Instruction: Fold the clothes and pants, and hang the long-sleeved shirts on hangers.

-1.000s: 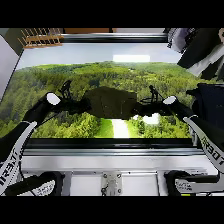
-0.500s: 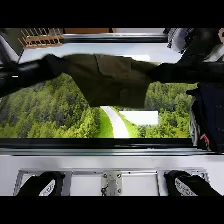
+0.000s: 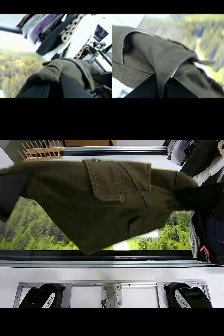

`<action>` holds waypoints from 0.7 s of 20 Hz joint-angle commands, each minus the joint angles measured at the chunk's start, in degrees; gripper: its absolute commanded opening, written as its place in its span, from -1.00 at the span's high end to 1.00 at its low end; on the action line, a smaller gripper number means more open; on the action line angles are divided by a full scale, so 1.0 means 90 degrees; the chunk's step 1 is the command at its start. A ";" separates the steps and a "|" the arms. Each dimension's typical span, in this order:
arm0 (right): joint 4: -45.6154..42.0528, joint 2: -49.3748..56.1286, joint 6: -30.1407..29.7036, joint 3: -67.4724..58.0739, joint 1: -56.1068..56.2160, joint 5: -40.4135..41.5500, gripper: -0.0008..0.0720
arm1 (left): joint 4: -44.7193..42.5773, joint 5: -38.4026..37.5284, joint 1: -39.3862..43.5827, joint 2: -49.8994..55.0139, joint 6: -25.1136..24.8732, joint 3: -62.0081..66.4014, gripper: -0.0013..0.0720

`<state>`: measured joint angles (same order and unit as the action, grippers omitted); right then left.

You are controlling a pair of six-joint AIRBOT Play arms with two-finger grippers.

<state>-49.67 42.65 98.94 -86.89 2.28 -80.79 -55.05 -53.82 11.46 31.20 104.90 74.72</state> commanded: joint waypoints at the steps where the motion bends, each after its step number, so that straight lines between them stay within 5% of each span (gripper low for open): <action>1: -0.0250 0.0325 0.0678 0.0559 0.0002 -0.0682 0.86 | -0.0440 0.0007 0.0022 0.0430 0.0486 -0.0877 0.90; 6: -0.1375 0.2144 0.0359 0.1928 0.0007 -0.0260 0.86 | -0.0410 0.0607 0.0024 0.3271 -0.0126 -0.1401 0.90; 10: -0.1775 0.3847 0.0022 0.1571 -0.0049 0.0882 0.86 | 0.0187 0.0391 0.0024 0.5865 -0.0602 0.0027 0.90; 14: -0.2093 0.4240 -0.0022 0.0920 -0.0148 0.0984 0.86 | 0.0447 -0.0238 0.0024 0.6618 -0.0787 0.1090 0.90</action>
<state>-65.41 77.23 99.46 -75.77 1.58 -74.24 -53.19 -52.05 11.73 84.73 99.70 78.98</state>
